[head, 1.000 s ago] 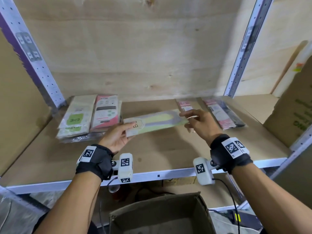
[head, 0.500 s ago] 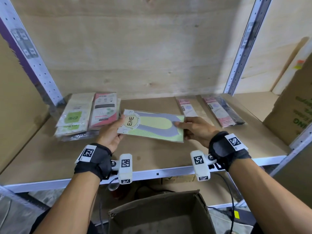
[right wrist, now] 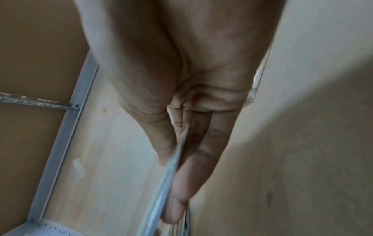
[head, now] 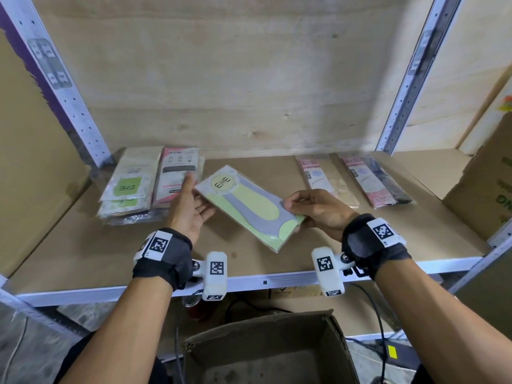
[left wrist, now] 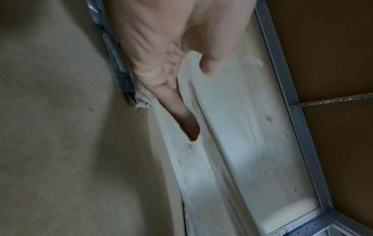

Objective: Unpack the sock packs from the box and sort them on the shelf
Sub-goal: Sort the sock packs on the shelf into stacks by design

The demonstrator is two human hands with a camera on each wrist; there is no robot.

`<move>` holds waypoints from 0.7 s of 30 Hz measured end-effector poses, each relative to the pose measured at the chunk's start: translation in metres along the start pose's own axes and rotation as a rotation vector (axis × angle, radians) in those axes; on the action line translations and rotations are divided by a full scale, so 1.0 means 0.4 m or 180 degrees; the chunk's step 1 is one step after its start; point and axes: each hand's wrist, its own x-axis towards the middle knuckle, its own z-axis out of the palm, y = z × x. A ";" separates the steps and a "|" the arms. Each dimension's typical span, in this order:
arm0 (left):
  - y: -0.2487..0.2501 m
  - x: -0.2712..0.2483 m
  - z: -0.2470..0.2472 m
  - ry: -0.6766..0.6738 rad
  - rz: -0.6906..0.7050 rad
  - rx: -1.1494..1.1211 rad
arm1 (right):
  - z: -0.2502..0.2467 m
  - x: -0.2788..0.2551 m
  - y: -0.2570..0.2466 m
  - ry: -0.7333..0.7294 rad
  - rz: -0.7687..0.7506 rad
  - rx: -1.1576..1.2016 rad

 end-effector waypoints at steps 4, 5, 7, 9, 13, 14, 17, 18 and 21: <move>-0.037 -0.005 0.023 -0.0143 0.0082 0.1151 | 0.036 0.003 0.002 0.0007 -0.0027 0.0349; -0.045 -0.006 0.030 -0.0091 0.0179 0.1419 | 0.049 0.003 0.004 -0.0017 -0.0049 0.0328; -0.051 -0.010 0.041 0.0072 0.0493 0.1920 | 0.077 0.000 0.005 -0.0046 -0.0017 0.0172; -0.049 -0.007 0.048 0.0202 0.0950 0.2385 | 0.100 -0.002 0.004 0.0028 -0.0008 -0.0214; -0.044 -0.010 0.061 0.0331 0.1558 0.2629 | 0.121 -0.001 0.009 0.0330 -0.0294 -0.0813; -0.044 -0.008 0.064 0.0366 0.1610 0.2615 | 0.122 0.000 0.010 0.0368 -0.0411 -0.0900; -0.047 0.001 0.068 0.0202 0.1577 0.2098 | 0.120 0.008 0.012 0.0437 -0.0616 -0.0777; -0.046 0.002 0.068 0.0170 0.1557 0.1903 | 0.119 0.011 0.013 0.0503 -0.0631 -0.0696; -0.040 -0.008 0.074 0.0222 0.1424 0.1744 | 0.115 0.019 0.014 0.0799 -0.0716 -0.0690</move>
